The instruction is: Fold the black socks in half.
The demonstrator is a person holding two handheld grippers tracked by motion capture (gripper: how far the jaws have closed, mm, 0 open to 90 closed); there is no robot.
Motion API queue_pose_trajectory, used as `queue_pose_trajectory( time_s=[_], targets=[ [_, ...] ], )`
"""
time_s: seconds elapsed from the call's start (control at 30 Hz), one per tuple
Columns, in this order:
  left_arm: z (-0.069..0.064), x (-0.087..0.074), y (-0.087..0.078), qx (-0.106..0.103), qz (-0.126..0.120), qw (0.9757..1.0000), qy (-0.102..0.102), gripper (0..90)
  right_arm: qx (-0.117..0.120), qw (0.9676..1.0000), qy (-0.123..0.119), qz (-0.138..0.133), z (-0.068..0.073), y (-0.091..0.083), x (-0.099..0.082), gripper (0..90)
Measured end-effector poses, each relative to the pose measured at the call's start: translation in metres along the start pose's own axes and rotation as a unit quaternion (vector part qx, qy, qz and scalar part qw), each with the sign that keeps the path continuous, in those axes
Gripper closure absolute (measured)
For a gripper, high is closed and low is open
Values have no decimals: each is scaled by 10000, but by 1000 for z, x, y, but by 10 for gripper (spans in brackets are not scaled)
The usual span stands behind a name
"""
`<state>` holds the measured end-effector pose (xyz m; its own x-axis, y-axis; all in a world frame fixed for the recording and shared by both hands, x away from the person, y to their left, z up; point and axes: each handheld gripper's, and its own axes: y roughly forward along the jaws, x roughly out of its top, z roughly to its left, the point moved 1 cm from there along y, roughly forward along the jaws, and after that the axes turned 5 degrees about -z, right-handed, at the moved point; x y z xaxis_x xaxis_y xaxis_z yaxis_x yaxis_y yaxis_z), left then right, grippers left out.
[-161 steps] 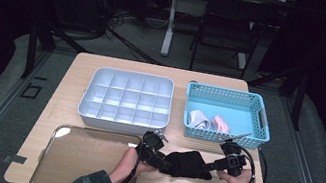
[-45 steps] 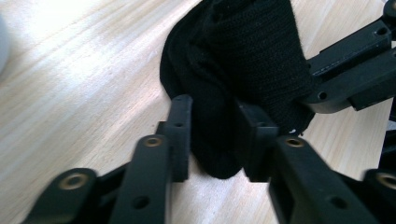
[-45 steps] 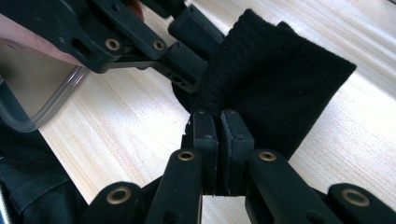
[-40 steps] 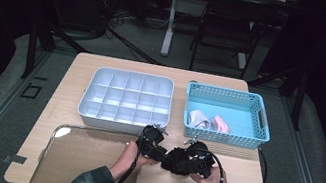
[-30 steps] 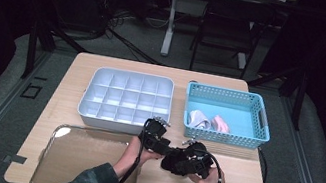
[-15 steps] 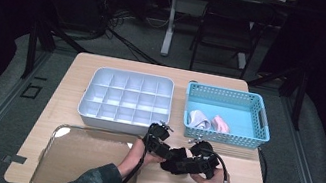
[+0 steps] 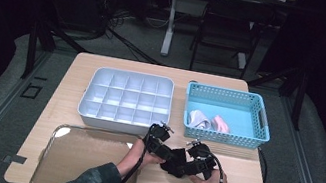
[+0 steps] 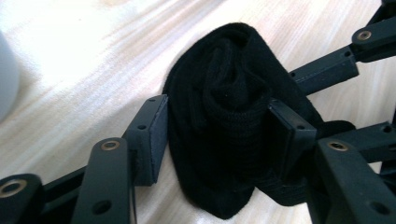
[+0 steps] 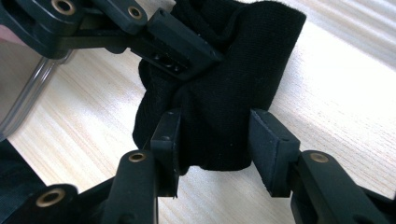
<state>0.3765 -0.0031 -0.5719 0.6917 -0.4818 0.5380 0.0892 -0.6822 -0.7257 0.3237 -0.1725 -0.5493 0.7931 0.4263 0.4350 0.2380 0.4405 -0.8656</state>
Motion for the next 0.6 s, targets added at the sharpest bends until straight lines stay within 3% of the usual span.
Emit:
queue_pose_trajectory(
  time_s=[0.2, 0.23, 0.6],
  targets=[
    [2, -1, 1, -243, 73, 9996, -81, 507, -105, 9999, -68, -7, 4, 2, 0, 573],
    [1, -1, 1, -255, 80, 9996, -87, 514, -134, 9997, -175, 76, 3, 1, 0, 573],
    [4, -5, 4, -534, -25, 9982, -270, 627, -135, 9998, -141, -9, 5, 4, 1, 572]
  ],
)
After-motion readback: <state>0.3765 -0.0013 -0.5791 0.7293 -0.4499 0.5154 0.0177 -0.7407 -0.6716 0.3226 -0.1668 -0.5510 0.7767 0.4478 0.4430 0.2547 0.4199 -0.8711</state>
